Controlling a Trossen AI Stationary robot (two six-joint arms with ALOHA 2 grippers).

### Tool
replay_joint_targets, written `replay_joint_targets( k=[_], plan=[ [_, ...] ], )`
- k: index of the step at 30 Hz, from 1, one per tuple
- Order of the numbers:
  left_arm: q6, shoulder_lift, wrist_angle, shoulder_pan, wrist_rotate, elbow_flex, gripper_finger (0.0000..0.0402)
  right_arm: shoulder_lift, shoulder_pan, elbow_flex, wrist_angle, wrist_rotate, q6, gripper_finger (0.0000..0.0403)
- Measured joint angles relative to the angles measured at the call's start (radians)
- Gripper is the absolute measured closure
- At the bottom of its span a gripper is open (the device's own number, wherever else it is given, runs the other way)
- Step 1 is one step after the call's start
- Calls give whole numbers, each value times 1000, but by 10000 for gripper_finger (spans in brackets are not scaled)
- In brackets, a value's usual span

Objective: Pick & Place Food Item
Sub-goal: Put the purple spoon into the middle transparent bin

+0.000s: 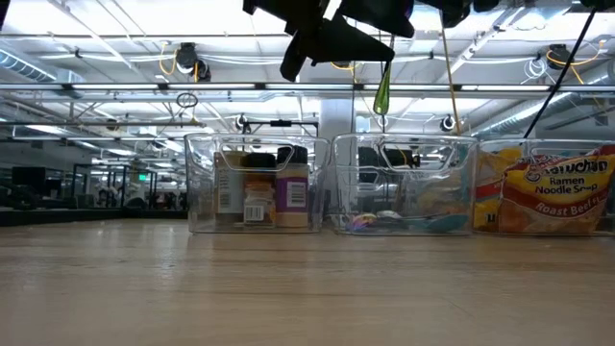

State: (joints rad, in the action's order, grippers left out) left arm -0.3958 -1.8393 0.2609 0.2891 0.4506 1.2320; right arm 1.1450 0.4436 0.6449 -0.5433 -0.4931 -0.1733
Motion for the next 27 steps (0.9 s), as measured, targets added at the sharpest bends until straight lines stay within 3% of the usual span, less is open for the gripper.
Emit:
replay_joint_targets(
  k=[8, 17, 24, 27],
  plan=[
    [8, 0, 10, -3, -62, 0, 243, -47, -49, 1, 3, -111, -155, 402],
    [0, 0, -11, 0, -80, 0, 243, -56, -177, 0, 236, -121, -141, 402],
    [-2, 0, -24, 1, -83, 0, 243, -56, -297, -34, 293, 4, -134, 402],
    [-6, 0, -34, 1, -83, 0, 243, -56, -367, -75, 276, 132, -95, 402]
  ],
)
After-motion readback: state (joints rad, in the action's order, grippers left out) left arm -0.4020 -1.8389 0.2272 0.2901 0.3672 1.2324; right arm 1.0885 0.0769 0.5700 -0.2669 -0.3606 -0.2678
